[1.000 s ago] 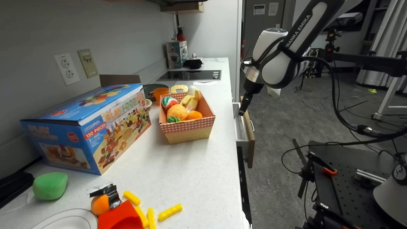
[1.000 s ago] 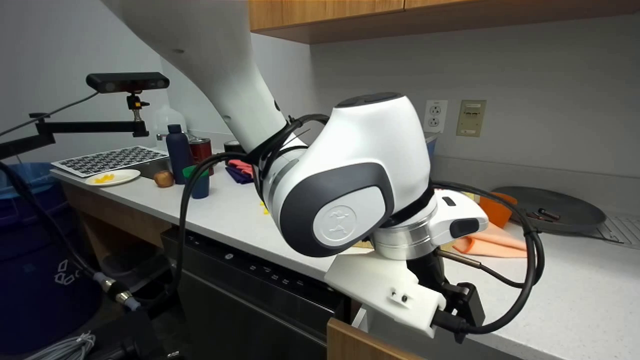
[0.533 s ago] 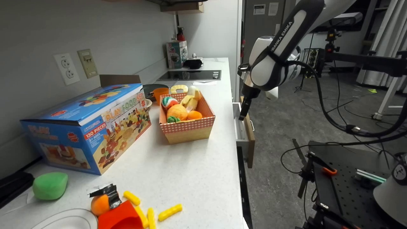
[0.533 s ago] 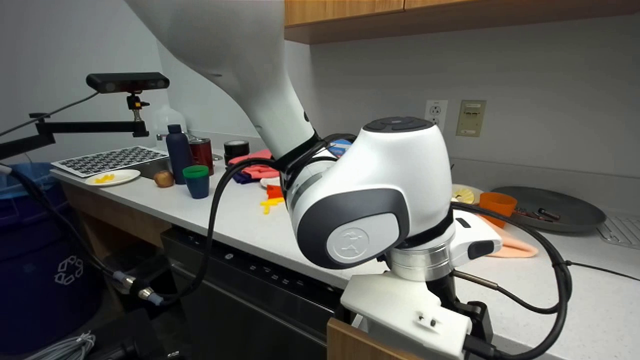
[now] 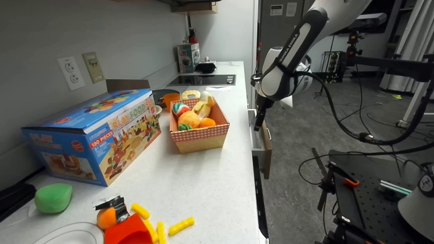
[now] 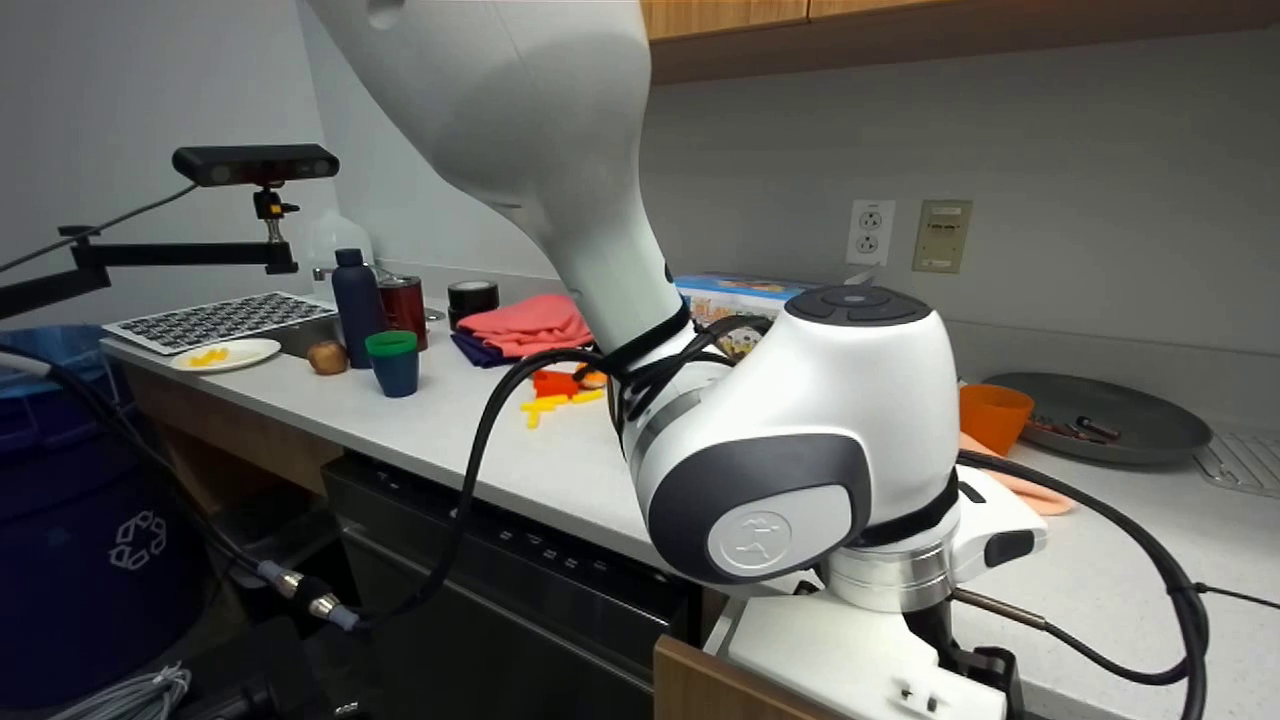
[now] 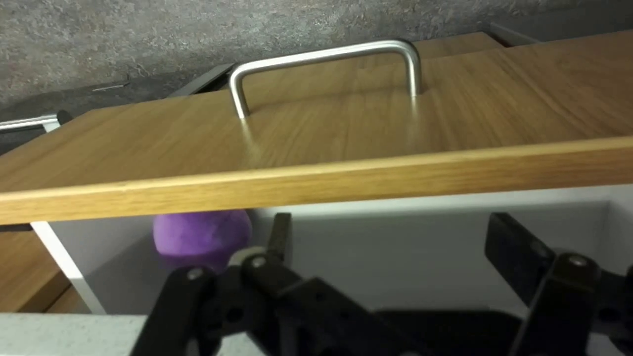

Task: Open the drawer on the left.

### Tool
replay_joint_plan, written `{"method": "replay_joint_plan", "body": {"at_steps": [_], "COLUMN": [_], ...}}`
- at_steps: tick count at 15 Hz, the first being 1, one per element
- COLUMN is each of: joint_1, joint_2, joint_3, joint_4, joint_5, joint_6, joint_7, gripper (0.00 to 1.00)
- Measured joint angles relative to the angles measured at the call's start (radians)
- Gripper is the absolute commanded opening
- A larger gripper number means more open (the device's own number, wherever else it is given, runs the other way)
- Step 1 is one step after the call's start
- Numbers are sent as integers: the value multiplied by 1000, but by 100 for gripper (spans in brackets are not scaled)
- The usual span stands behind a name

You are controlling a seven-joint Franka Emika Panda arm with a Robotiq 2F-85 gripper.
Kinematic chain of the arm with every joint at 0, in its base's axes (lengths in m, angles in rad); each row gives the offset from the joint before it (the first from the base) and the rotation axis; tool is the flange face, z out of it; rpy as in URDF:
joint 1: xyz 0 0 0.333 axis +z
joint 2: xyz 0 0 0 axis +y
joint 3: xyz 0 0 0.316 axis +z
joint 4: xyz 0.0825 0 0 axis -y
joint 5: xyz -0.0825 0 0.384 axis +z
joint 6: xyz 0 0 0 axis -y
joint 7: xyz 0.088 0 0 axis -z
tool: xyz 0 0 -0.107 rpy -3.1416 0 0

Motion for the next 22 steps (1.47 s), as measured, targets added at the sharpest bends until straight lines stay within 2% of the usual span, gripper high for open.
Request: {"method": "replay_joint_plan", "body": {"at_steps": [3, 9, 18, 22], "joint_1": [-16, -2, 18, 18], "joint_2": [34, 53, 53, 52], "joint_3": [13, -49, -153, -176], "joint_4": [20, 31, 57, 58], "joint_5": [-16, -230, -457, -523], "joint_6": [0, -45, -336, -427], "joint_7": [6, 140, 295, 332], "gripper": [100, 100, 100, 100]}}
